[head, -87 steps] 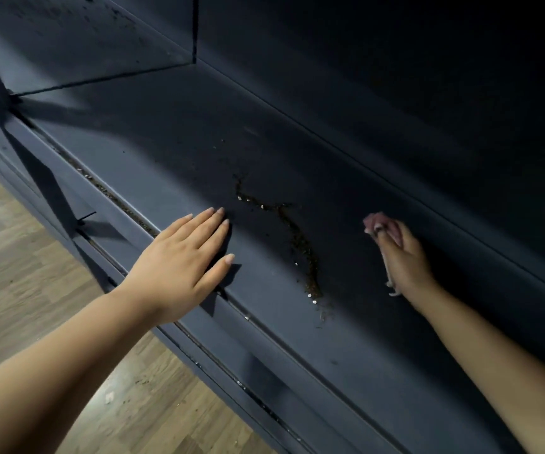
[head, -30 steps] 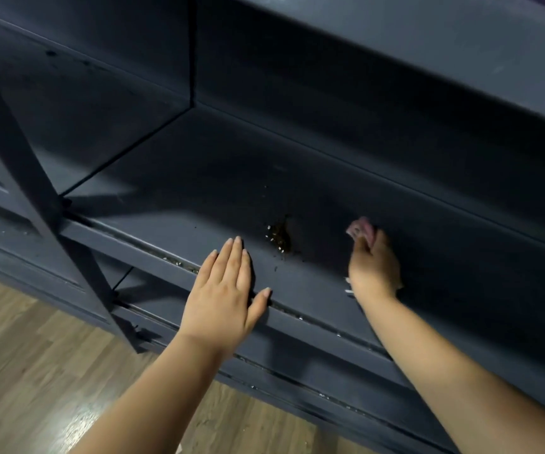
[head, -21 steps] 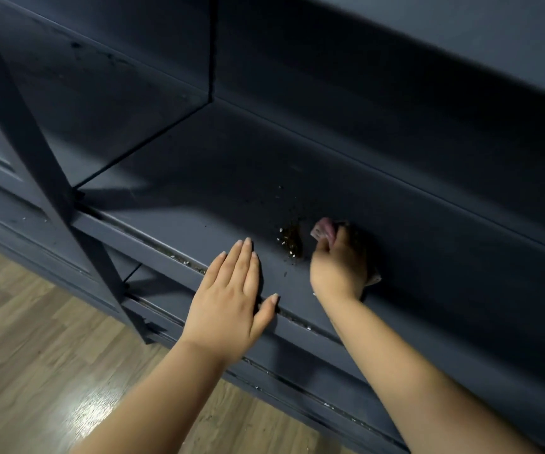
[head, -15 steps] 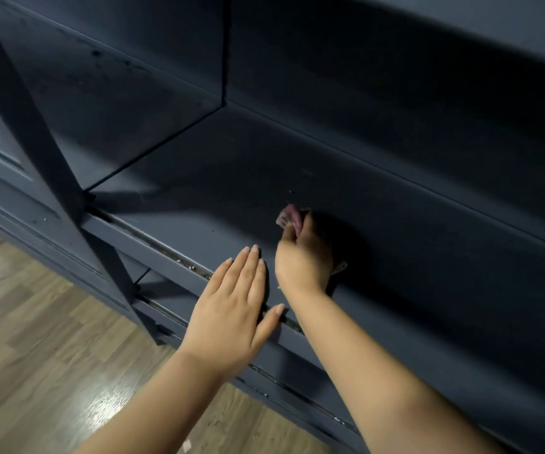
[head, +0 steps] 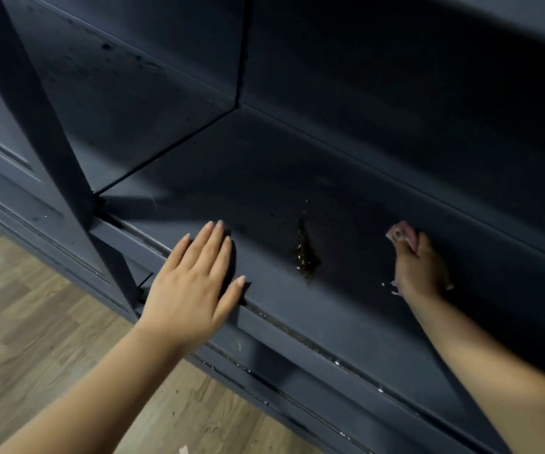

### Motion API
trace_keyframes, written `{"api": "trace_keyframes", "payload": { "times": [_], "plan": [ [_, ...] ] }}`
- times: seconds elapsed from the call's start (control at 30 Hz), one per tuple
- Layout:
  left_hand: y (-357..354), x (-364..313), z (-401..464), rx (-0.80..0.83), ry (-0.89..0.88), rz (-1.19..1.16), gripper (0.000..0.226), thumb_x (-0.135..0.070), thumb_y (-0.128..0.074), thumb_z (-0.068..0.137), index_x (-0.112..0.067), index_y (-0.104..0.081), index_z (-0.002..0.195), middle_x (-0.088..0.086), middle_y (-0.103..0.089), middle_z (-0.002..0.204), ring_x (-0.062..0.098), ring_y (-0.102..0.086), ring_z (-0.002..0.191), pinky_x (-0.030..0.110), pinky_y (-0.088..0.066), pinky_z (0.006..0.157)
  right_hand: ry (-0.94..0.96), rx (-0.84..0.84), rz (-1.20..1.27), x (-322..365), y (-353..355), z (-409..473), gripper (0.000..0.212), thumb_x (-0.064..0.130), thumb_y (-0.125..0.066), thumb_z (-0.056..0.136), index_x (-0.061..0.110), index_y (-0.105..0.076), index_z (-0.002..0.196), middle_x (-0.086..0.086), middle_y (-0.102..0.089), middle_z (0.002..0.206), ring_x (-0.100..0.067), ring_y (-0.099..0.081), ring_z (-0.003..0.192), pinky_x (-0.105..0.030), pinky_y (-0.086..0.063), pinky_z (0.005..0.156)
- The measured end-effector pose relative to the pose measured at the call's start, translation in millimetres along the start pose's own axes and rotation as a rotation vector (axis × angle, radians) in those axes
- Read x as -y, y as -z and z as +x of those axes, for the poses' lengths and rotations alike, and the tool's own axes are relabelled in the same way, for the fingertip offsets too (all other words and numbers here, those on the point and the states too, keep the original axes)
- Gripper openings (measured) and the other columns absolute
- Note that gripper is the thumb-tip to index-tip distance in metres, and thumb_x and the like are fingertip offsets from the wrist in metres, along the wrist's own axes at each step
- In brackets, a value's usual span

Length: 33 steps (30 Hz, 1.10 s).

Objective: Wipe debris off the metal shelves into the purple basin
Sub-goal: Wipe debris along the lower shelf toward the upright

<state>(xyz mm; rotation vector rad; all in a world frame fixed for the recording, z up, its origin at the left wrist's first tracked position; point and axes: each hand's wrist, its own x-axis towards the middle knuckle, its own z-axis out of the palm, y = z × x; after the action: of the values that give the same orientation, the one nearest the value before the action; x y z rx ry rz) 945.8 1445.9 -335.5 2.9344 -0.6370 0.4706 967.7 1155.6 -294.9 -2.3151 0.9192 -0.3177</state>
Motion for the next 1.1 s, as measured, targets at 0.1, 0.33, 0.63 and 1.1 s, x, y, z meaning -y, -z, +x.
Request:
{"api": "trace_keyframes", "payload": {
  "times": [0.1,0.33,0.63,1.1],
  "plan": [
    [-7.1,9.5,4.2,-0.003,0.002,-0.029,0.066,-0.044,-0.026,0.097,0.005,-0.055,0.128,0.022,-0.051,0.136,0.036,-0.049,0.127,0.039,-0.023,0.108,0.030,-0.011,-0.054,9.2,-17.0,0.9,0.039,0.046,-0.037,0.093,0.019,-0.052,0.117,-0.013,-0.061,0.117,-0.038,-0.061,0.099,-0.046,-0.042,0.095],
    [-8.3,6.7,4.7,-0.024,0.037,-0.088,0.072,-0.044,-0.012,0.101,0.006,-0.055,0.128,0.023,-0.053,0.134,0.037,-0.051,0.125,0.040,-0.024,0.107,0.259,0.190,0.008,66.5,-72.4,-46.5,0.038,0.038,-0.043,0.090,0.027,-0.053,0.125,-0.004,-0.059,0.127,-0.029,-0.054,0.115,-0.049,-0.037,0.100],
    [-7.1,10.0,4.6,0.006,0.021,-0.090,0.071,-0.045,-0.012,0.101,0.004,-0.054,0.129,0.022,-0.052,0.135,0.035,-0.051,0.126,0.038,-0.022,0.108,0.136,0.375,0.474,76.4,-62.7,-35.0,0.016,0.021,-0.048,0.097,0.022,-0.057,0.110,0.003,-0.060,0.117,-0.023,-0.057,0.114,-0.035,-0.051,0.067],
    [-8.2,9.0,5.1,0.001,0.023,-0.120,0.073,-0.044,-0.009,0.101,0.005,-0.056,0.127,0.022,-0.052,0.135,0.035,-0.050,0.126,0.039,-0.024,0.109,0.300,0.142,-0.081,100.3,-98.6,-104.7,0.035,0.024,-0.042,0.096,0.019,-0.046,0.130,-0.005,-0.052,0.131,-0.025,-0.048,0.119,-0.035,-0.033,0.097]
  ]
}}
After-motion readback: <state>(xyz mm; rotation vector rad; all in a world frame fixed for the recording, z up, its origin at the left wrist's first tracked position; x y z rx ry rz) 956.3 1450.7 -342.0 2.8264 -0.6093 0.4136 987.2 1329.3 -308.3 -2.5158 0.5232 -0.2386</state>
